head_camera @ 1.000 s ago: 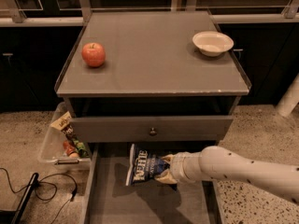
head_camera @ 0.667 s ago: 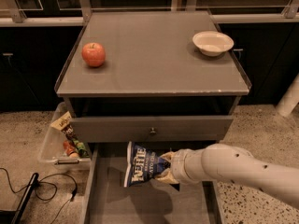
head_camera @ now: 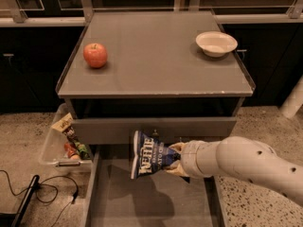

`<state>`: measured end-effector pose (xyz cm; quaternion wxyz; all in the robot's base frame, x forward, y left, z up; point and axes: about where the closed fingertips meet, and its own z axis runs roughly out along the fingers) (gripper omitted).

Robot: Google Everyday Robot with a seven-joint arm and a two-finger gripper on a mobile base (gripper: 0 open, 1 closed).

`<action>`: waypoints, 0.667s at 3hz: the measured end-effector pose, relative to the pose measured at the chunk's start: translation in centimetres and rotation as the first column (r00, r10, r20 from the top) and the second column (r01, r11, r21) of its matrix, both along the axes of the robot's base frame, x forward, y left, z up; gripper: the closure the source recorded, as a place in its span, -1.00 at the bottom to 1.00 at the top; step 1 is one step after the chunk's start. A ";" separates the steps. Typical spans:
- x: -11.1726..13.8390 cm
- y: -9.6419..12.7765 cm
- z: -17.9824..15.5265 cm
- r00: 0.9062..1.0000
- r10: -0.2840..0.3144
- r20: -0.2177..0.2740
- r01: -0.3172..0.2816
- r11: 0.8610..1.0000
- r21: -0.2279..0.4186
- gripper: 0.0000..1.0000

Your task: Pick blue chip bag from middle drawer and place on counter

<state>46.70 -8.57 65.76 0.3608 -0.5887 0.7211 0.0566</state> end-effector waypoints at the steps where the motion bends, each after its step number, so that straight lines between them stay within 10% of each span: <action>1: 0.0 0.7 1.9 0.999 0.031 0.006 -0.031 0.999 0.029 1.00; 2: 1.3 0.5 8.3 0.995 0.083 0.063 -0.085 0.996 0.028 1.00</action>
Offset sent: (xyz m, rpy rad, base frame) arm 0.0438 -0.0013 0.1954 0.0375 -0.1522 0.1598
